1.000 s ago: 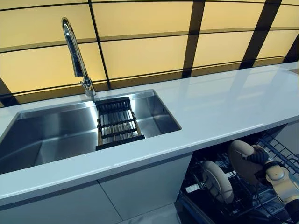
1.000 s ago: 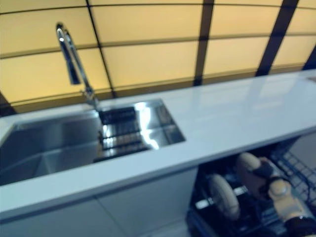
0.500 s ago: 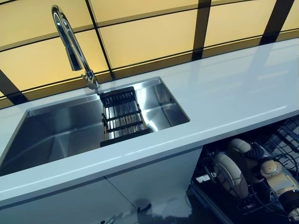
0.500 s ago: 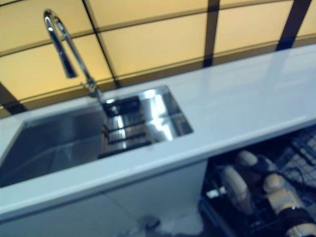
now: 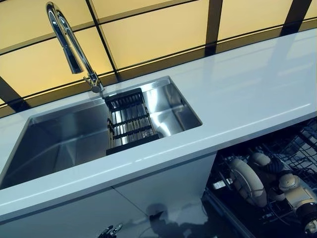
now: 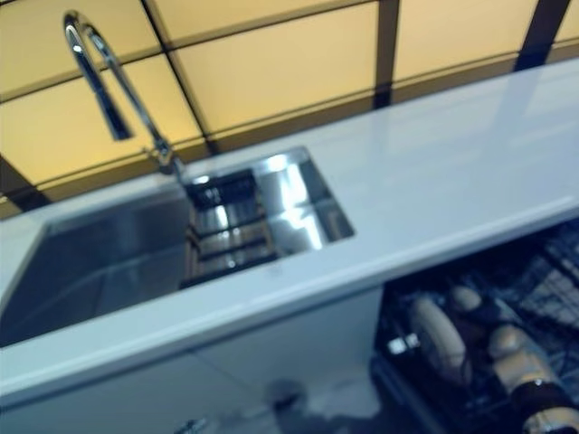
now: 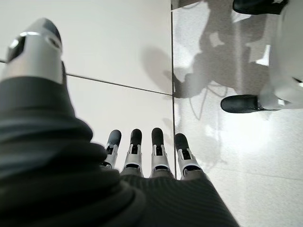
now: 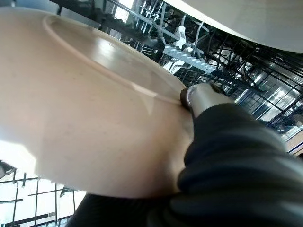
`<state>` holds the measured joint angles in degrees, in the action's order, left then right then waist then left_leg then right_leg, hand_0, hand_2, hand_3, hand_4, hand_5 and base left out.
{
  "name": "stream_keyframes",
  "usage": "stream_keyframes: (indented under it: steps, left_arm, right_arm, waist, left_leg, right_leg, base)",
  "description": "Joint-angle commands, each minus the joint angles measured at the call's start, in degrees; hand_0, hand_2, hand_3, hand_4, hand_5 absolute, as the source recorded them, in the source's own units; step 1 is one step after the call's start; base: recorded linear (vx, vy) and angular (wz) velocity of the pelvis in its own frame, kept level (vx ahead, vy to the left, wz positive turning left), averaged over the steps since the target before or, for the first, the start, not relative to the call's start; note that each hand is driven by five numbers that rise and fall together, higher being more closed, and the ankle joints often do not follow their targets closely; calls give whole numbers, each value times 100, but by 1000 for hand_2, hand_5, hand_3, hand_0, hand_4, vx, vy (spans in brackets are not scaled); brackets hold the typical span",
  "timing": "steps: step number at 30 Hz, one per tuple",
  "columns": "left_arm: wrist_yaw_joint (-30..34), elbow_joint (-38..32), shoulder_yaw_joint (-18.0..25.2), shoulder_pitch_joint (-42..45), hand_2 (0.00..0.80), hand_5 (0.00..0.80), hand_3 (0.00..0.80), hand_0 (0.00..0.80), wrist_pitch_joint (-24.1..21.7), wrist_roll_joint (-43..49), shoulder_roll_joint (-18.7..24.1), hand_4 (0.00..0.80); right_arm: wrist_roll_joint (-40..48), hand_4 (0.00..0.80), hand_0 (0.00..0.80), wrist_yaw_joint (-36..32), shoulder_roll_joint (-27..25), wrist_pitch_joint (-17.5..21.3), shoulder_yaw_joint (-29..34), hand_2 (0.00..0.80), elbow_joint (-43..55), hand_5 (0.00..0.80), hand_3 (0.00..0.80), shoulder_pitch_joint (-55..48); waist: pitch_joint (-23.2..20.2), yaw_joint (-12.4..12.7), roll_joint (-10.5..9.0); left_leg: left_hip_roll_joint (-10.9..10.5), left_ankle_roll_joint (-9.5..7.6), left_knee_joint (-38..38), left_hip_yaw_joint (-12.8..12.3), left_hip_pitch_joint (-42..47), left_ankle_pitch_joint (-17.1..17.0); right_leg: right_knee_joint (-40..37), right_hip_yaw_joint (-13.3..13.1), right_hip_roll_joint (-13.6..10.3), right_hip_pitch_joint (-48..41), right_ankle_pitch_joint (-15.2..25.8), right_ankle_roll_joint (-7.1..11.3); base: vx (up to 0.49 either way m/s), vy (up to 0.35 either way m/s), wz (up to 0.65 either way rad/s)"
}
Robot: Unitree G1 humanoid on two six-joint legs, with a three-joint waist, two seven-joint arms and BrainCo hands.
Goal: Take plates into dishwasher
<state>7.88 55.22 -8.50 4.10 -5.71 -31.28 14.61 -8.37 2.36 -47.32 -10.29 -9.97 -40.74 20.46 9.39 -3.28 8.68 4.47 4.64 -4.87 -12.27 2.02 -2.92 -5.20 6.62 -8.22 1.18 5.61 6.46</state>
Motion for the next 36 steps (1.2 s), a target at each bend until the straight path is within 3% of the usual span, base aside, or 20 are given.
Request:
stream_keyframes:
  steps: [1,12,13,14,15,26,36]
  left_arm:
    - [17,18,-218,-314,0,0,0,0,-208,-224,122,0]
    - [23,-63,-293,-371,0,0,0,0,-214,-267,125,0]
    - [23,-68,-299,-375,0,0,0,0,-206,-278,131,0]
    - [26,-76,-294,-380,0,0,0,0,-192,-284,138,0]
    - [21,-78,-299,-371,0,0,0,0,-203,-288,134,0]
    - [-43,-3,-218,-336,0,0,0,0,-217,-242,126,0]
    - [-105,132,-71,-273,0,0,0,0,-228,-80,186,0]
  right_arm:
    - [-104,800,800,139,25,168,-359,800,-508,800,800,511]
    - [-20,800,800,250,87,330,-426,800,-970,800,800,693]
    - [26,753,753,247,74,304,-432,753,-965,753,753,709]
    - [51,643,643,274,66,286,-426,643,-947,643,643,716]
    - [55,0,0,248,71,247,-410,0,-914,0,0,710]
    - [474,0,0,262,65,148,-115,0,-618,0,0,479]
    - [556,0,0,111,-87,-27,127,0,-126,0,0,232]
  waist:
    - [-18,156,-294]
    - [38,210,-172]
    - [39,211,-167]
    - [39,208,-163]
    - [39,201,-164]
    - [2,137,-346]
    - [-102,56,-647]
  left_leg:
    - [-435,-106,-13,210,-144,116]
    - [-467,-102,-13,265,-174,88]
    - [-469,-102,-13,271,-172,85]
    - [-471,-100,-13,270,-172,83]
    - [-473,-99,-13,273,-164,87]
    - [-411,-95,-13,249,-95,116]
    - [-308,-92,-13,162,-2,158]
  right_leg:
    - [20,317,-13,66,95,185]
    - [20,329,-41,94,108,185]
    - [20,334,-43,91,110,185]
    - [20,333,-45,88,110,185]
    - [20,328,-42,83,107,184]
    - [20,277,23,17,104,178]
    - [20,235,108,-69,96,168]
  base:
    - [0,0,0]
    - [-23,5,0]
    - [0,0,0]
    - [0,0,0]
    - [0,0,0]
    - [6,-4,0]
    - [30,-13,-1]
